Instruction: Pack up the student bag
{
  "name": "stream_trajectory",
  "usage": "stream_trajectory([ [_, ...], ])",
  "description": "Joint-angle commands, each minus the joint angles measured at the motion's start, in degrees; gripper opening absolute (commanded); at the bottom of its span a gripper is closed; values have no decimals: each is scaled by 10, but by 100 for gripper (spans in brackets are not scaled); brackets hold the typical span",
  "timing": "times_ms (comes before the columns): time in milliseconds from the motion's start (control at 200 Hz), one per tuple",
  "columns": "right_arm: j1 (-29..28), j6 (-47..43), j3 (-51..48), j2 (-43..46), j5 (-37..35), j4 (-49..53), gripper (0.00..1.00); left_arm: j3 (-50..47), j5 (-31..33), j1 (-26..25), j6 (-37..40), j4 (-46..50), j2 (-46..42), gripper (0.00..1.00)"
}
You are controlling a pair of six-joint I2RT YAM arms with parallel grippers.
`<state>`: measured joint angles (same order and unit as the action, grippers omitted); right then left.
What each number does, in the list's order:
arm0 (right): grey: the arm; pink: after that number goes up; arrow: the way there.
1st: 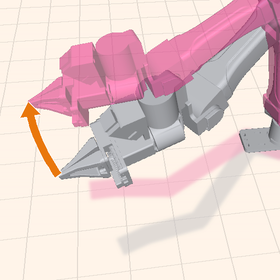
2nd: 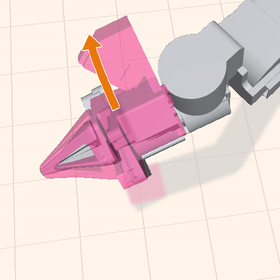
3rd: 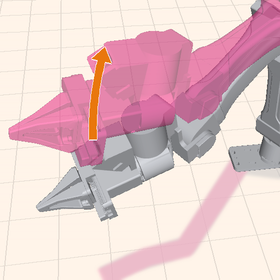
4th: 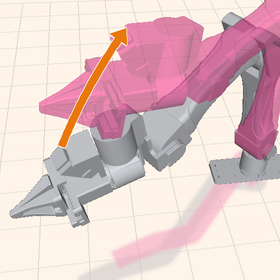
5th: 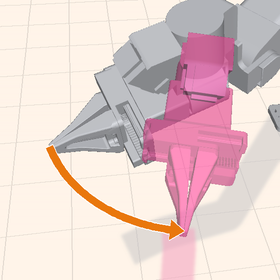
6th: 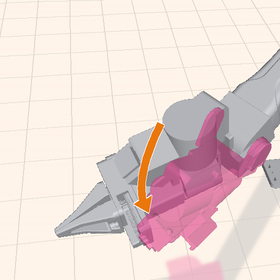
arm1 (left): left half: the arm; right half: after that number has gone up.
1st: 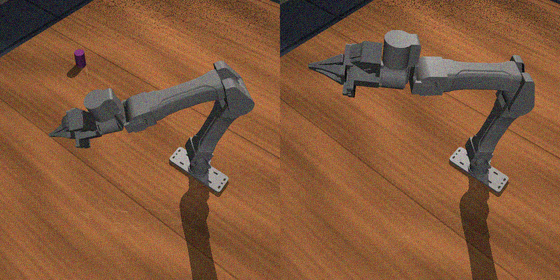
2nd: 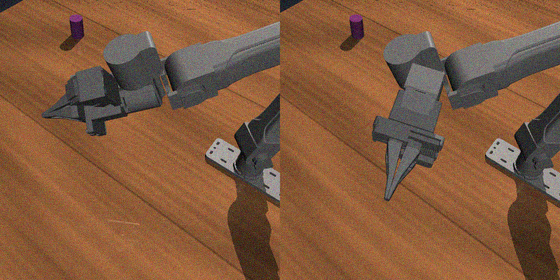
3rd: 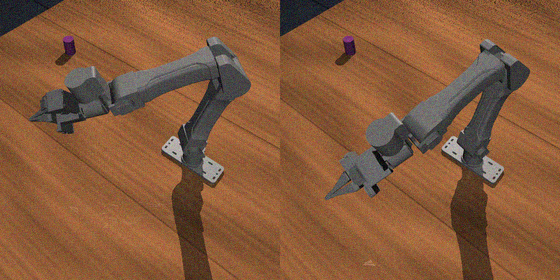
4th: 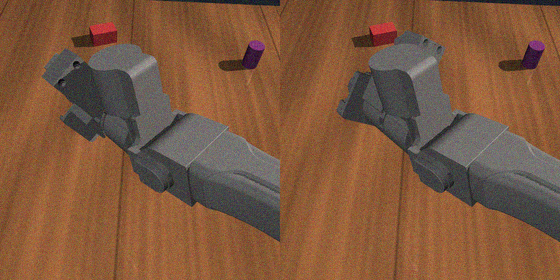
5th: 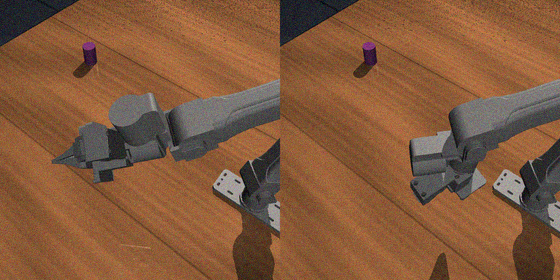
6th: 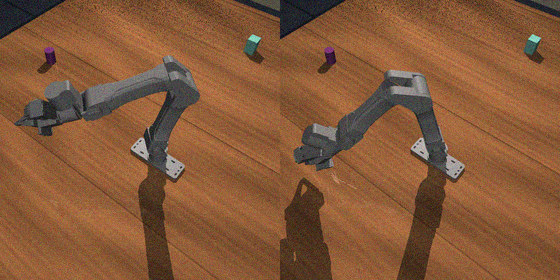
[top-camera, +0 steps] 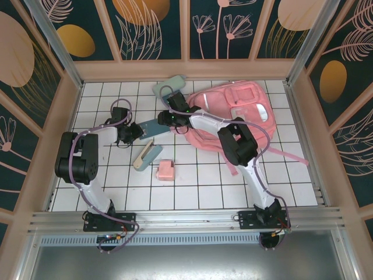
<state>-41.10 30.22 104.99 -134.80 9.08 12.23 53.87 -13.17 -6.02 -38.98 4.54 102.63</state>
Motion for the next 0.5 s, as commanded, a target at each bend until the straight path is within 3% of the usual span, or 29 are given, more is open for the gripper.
stream_trajectory([
  [0,7,-16,27,-30,-11,60,52,0,28,0,14,47,8,21],
  [365,-13,-43,152,-152,28,203,55,-1,13,0,13,35,10,21],
  [495,-16,-45,110,-136,149,158,54,-1,5,0,12,29,15,21],
])
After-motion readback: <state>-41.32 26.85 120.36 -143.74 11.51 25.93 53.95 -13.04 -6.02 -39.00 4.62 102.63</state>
